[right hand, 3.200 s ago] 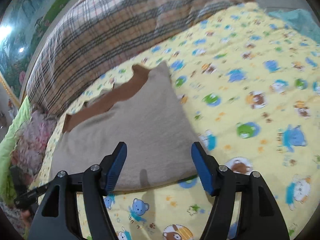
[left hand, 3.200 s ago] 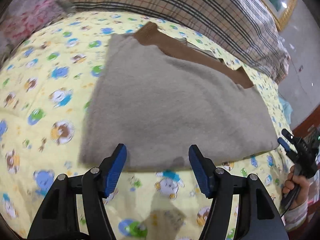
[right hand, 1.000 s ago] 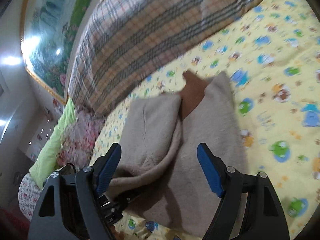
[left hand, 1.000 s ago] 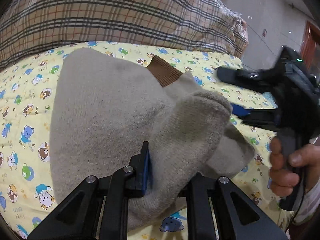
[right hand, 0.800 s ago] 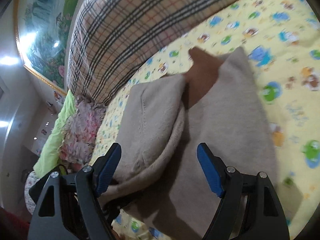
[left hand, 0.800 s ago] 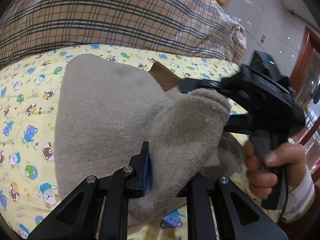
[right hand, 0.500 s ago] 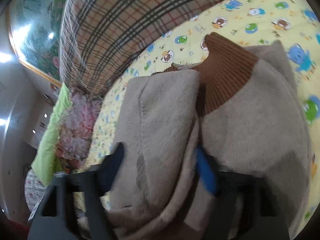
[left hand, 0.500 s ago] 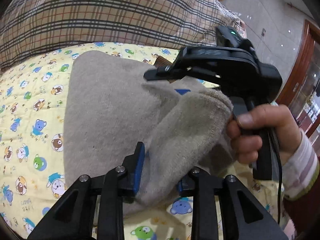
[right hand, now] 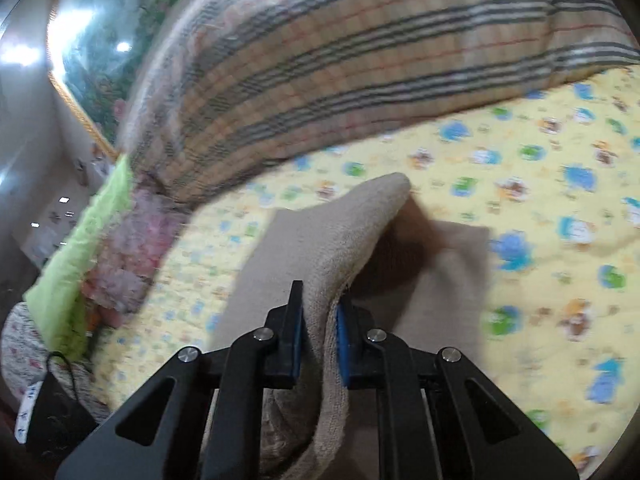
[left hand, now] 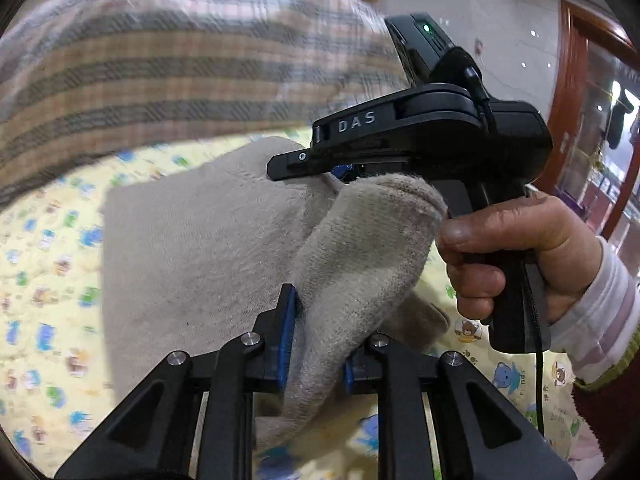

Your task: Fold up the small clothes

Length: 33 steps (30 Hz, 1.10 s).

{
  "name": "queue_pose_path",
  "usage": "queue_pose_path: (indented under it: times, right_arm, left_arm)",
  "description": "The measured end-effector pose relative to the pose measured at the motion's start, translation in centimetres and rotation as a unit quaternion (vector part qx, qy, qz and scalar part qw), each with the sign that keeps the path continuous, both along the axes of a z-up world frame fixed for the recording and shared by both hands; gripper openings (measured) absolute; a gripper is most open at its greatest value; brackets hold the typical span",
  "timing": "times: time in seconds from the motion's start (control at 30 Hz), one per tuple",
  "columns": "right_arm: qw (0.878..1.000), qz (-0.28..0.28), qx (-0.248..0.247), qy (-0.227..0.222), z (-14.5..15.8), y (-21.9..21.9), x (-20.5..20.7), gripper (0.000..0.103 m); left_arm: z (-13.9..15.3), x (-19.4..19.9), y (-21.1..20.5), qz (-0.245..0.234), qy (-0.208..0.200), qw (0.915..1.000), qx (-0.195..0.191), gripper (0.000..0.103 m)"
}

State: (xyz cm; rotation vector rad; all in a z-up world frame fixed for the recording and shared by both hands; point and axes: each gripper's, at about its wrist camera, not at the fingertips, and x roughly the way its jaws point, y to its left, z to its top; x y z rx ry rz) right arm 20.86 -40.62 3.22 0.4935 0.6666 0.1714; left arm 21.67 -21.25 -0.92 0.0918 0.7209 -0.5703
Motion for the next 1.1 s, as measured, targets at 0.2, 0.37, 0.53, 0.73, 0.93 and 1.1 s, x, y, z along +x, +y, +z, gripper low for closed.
queue_pose_path:
  times: [0.2,0.37,0.53,0.73,0.93,1.1]
  right_arm:
    - [0.998,-0.032,-0.003,0.046,-5.1,-2.9,-0.2,0.015]
    - [0.998,-0.032,0.038,0.040,-5.8,-4.1,-0.4,0.020]
    - [0.998,-0.052,0.010,0.036,-4.0,-3.2,-2.2,0.027]
    - [0.998,-0.069,0.010,-0.001,-2.2,-1.9,-7.2,0.042]
    - [0.997,-0.070,0.012,0.006,-2.8,0.0,-11.1,0.050]
    - [0.997,-0.071,0.020,0.026,-4.5,0.9,-11.5,0.050]
  left_arm:
    - [-3.3,0.7,-2.2,-0.008,0.033,0.9993,0.015,0.020]
    - [-3.5,0.9,-1.9,-0.009,0.034,0.9993,0.014,0.025]
    - [-2.6,-0.4,-0.8,-0.010,0.046,0.9989,0.007,0.050]
    - [-1.7,-4.0,2.3,-0.002,0.031,0.9995,0.005,0.059]
    - [-2.5,-6.0,7.3,0.047,0.012,0.9978,0.046,0.066]
    - [-4.3,-4.4,10.5,0.090,0.063,0.9934,0.034,0.066]
